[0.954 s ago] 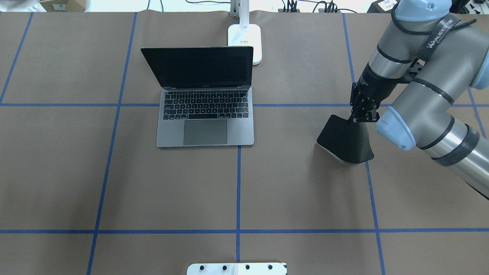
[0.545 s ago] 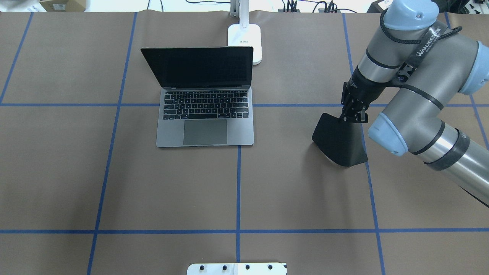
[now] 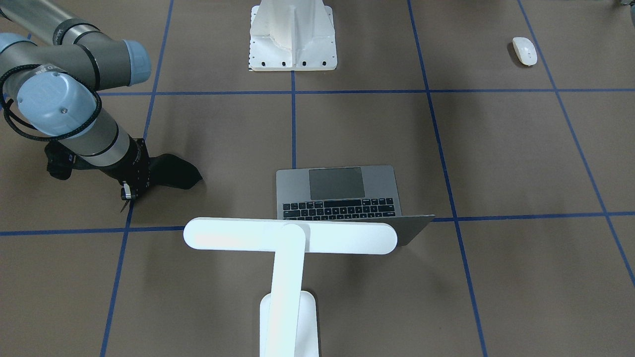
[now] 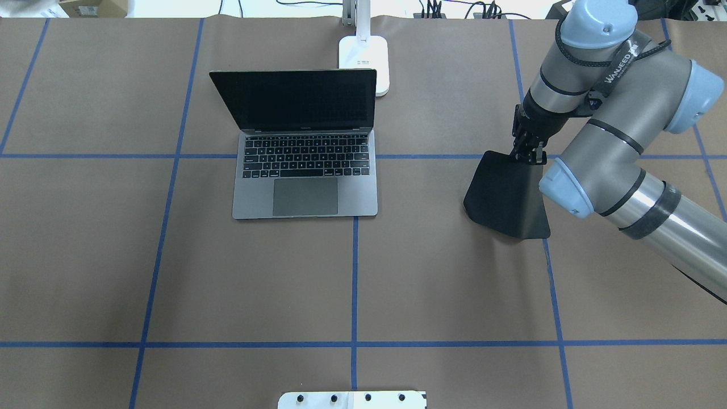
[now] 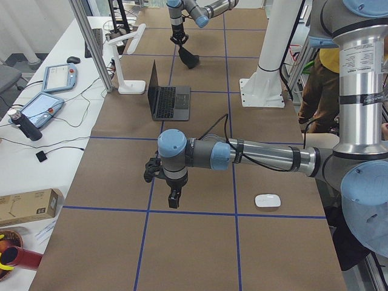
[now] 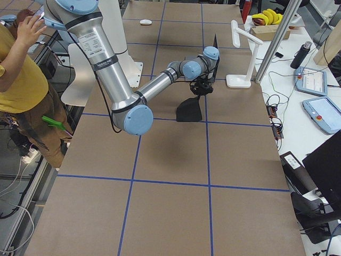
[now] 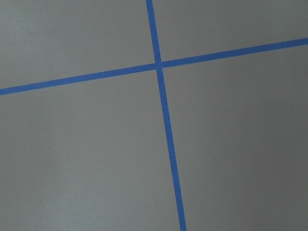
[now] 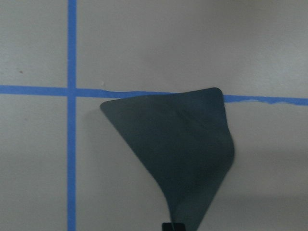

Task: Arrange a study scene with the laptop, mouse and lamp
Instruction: 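Lay the mouse pad flat beside the laptop with the right gripper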

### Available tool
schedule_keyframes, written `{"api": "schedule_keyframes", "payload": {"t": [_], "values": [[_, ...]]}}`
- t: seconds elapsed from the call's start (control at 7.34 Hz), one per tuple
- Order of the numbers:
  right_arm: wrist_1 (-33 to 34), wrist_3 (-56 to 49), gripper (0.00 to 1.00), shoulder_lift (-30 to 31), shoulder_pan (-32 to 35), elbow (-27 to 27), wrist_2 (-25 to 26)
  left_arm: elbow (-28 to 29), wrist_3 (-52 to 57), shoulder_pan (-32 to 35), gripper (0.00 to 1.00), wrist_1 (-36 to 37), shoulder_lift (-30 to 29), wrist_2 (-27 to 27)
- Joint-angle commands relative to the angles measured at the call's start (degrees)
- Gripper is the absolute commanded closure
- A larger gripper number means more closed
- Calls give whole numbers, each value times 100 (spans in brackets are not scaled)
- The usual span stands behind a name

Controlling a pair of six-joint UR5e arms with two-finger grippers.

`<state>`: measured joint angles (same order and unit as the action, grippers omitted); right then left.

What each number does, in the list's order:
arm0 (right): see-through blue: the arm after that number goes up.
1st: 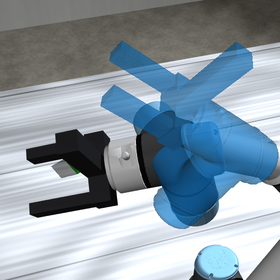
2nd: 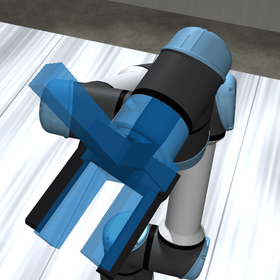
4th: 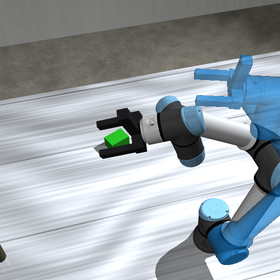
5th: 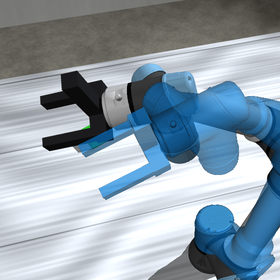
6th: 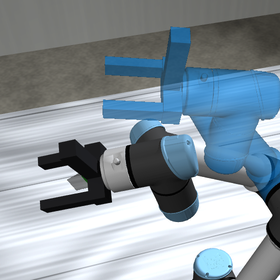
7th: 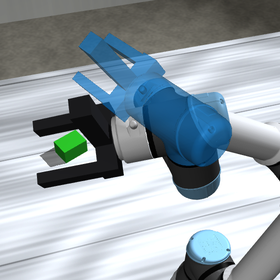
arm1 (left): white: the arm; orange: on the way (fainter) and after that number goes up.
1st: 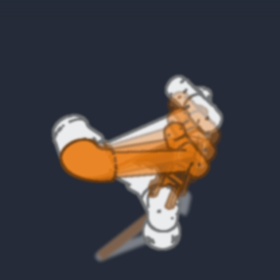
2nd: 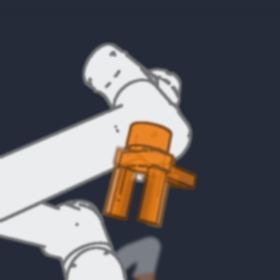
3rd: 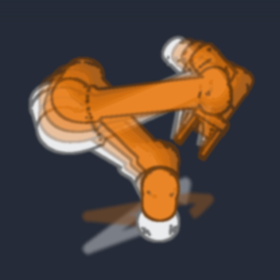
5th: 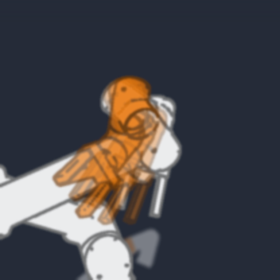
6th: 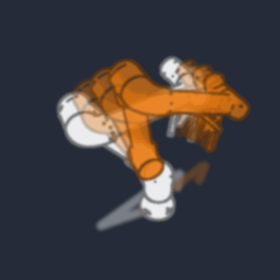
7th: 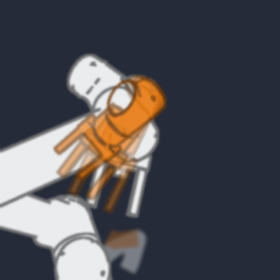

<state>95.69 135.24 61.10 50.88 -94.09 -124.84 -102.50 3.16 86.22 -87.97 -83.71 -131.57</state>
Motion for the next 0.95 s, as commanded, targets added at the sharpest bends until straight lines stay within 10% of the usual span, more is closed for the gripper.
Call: {"api": "schedule_keyframes", "payload": {"t": [0.0, 0.82], "values": [[-514, 90, 100, -167, 18, 539, 240, -7, 0, 0, 0, -10, 3, 0], [-1325, 1196, 100, -896, -622, 1130, 723, 11, 0, 0, 0, -10, 3, 0]]}}
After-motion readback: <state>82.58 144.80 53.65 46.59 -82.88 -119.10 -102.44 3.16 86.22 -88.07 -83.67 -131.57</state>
